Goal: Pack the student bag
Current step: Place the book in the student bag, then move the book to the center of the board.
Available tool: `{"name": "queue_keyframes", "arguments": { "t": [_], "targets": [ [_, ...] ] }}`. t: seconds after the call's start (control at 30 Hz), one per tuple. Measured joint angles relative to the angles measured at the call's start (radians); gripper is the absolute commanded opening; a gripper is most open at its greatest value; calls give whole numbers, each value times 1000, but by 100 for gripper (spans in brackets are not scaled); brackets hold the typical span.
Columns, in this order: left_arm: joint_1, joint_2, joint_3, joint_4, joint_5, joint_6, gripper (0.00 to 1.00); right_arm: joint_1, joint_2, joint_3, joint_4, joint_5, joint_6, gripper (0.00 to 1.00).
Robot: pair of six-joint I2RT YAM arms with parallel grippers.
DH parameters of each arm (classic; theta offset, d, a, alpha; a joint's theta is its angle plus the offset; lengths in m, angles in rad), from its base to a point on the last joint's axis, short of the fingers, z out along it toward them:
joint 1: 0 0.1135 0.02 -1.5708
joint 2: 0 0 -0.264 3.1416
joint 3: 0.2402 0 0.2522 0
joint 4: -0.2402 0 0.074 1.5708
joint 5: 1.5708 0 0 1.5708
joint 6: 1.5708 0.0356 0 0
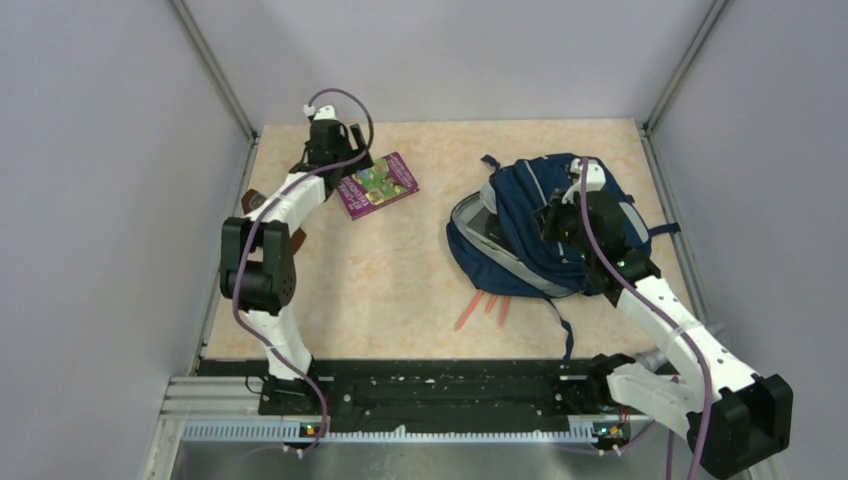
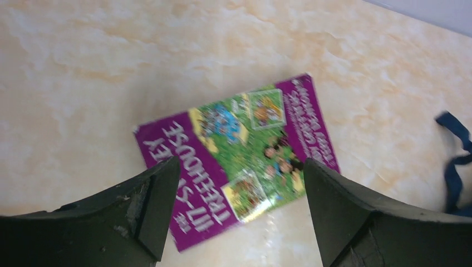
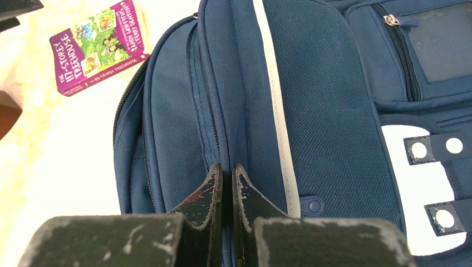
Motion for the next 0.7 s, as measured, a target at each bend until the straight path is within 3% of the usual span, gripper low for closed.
{"name": "queue_keyframes", "arguments": {
  "t": [0.27,0.53,0.7],
  "targets": [
    [163,267,293,-154,72,9,85,0,0,-2,0,-1,0,0],
    [177,494,536,-274,158,60,85,0,0,-2,2,0,-1,0],
    [177,528,563,-306,248,56,81,0,3,-2,2,-3,-1,0]
  ]
}}
